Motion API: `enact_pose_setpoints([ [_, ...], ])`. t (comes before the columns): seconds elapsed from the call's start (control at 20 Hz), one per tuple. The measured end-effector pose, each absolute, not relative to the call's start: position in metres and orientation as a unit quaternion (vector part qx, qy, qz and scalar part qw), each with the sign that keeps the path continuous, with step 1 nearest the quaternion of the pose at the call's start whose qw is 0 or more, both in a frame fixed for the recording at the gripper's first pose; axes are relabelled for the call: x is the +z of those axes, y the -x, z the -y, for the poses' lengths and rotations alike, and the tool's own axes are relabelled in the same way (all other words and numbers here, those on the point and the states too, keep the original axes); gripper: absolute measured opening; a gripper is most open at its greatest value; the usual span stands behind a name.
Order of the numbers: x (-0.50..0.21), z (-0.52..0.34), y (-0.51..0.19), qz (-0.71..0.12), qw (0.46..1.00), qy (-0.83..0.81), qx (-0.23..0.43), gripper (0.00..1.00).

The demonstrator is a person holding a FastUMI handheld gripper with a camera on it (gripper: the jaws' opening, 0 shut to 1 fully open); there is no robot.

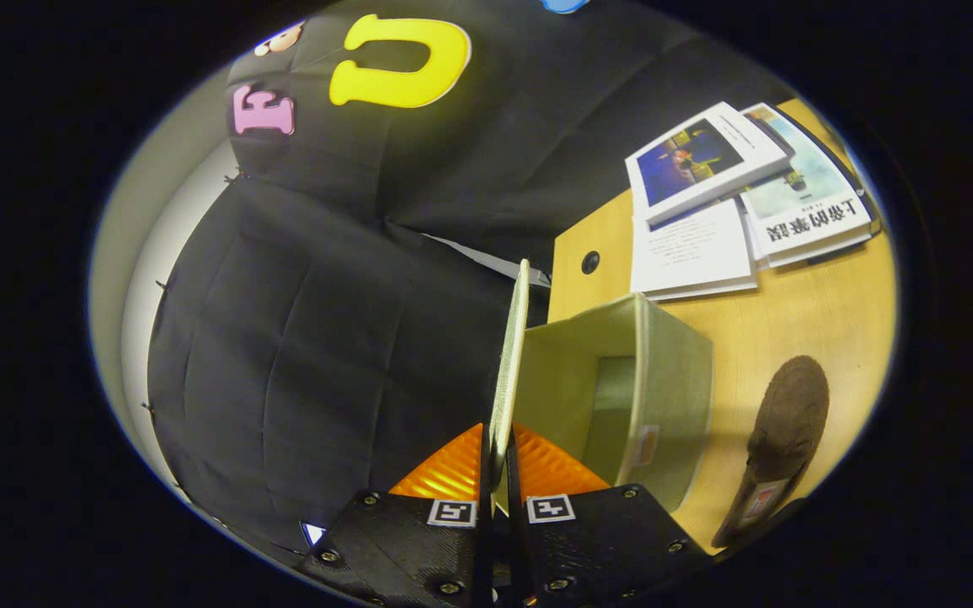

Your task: Open the storage box then place both shoes into the box .Put the left shoe in first, then the right shoe, with the right side of both shoes facing outward in a uniform manner.

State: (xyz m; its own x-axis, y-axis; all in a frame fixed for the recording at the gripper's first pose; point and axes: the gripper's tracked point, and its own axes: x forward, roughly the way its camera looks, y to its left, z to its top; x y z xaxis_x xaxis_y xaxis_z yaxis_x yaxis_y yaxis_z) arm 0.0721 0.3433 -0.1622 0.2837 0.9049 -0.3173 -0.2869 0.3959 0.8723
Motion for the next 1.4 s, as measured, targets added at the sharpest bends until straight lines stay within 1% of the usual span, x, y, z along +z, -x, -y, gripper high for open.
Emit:
enact_pose_setpoints([
  [0.3, -0.122, -0.404, -0.071, -0.417, 0.722, -0.316, 0.453, 0.08],
  [0.5, -0.104, -0.445, -0.061, -0.411, 0.723, -0.29, 0.473, 0.11],
  [0.75, -0.104, -0.484, -0.049, -0.413, 0.723, -0.261, 0.489, 0.11],
  [0.95, -0.108, -0.509, -0.046, -0.426, 0.72, -0.251, 0.487, 0.11],
  [1.0, -0.107, -0.507, -0.048, -0.423, 0.726, -0.242, 0.484, 0.11],
  [1.05, -0.103, -0.509, -0.049, -0.418, 0.73, -0.235, 0.487, 0.15],
  [1.1, -0.099, -0.508, -0.048, -0.411, 0.732, -0.23, 0.492, 0.24],
  [1.15, -0.094, -0.506, -0.047, -0.405, 0.736, -0.225, 0.494, 0.41],
  [1.2, -0.089, -0.502, -0.05, -0.4, 0.739, -0.223, 0.494, 0.47],
  [1.25, -0.086, -0.497, -0.049, -0.4, 0.742, -0.218, 0.492, 0.65],
  [1.35, -0.085, -0.484, -0.053, -0.394, 0.753, -0.195, 0.49, 0.83],
  [1.4, -0.085, -0.476, -0.055, -0.388, 0.761, -0.18, 0.488, 0.83],
])
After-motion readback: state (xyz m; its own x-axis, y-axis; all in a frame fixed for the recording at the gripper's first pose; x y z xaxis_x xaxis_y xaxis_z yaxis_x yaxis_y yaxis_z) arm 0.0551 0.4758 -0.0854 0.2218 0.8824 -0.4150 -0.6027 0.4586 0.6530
